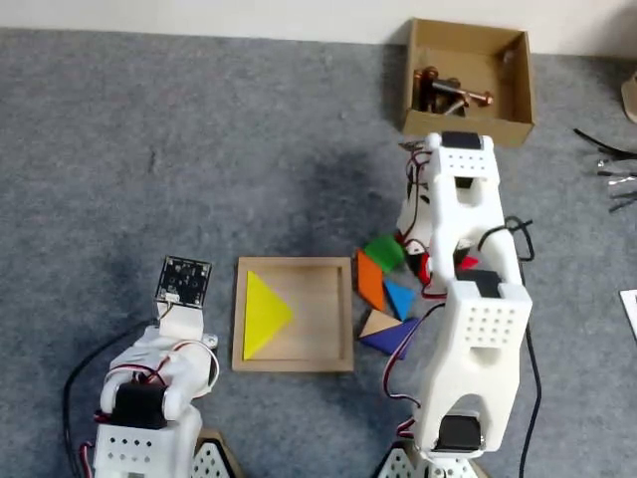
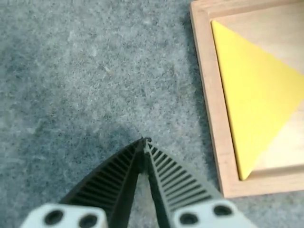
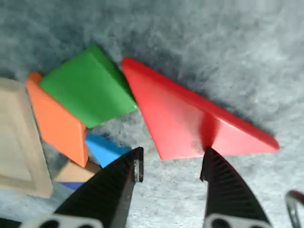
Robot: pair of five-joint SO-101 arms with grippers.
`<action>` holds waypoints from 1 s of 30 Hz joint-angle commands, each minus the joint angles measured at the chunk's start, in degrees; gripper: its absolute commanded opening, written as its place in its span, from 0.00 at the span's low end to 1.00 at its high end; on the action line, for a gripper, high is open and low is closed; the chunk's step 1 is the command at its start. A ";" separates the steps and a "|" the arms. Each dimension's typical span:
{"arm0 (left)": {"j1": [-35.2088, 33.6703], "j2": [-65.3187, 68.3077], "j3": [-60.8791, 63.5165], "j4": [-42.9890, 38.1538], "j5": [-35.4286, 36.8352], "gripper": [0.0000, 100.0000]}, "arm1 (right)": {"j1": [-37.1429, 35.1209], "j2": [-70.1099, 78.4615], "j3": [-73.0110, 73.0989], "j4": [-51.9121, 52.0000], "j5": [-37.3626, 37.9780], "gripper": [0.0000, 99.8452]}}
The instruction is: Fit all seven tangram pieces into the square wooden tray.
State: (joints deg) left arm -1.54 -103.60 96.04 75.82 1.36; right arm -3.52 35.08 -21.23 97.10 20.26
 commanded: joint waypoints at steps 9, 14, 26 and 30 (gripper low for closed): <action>0.66 -0.40 1.10 0.26 0.35 0.01 | -0.57 -6.02 -2.95 0.84 30.95 0.20; 0.66 -0.40 1.10 0.26 0.35 0.01 | -0.40 -5.93 -3.12 0.57 34.99 0.24; 0.66 -0.40 1.10 0.26 0.35 0.01 | -0.57 -5.85 4.35 0.48 39.56 0.26; 0.66 -0.40 1.10 0.26 0.35 0.01 | -0.40 -6.02 8.13 -0.40 42.46 0.26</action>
State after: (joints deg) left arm -1.54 -103.60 96.04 75.82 1.36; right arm -3.25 32.00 -15.08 97.01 61.23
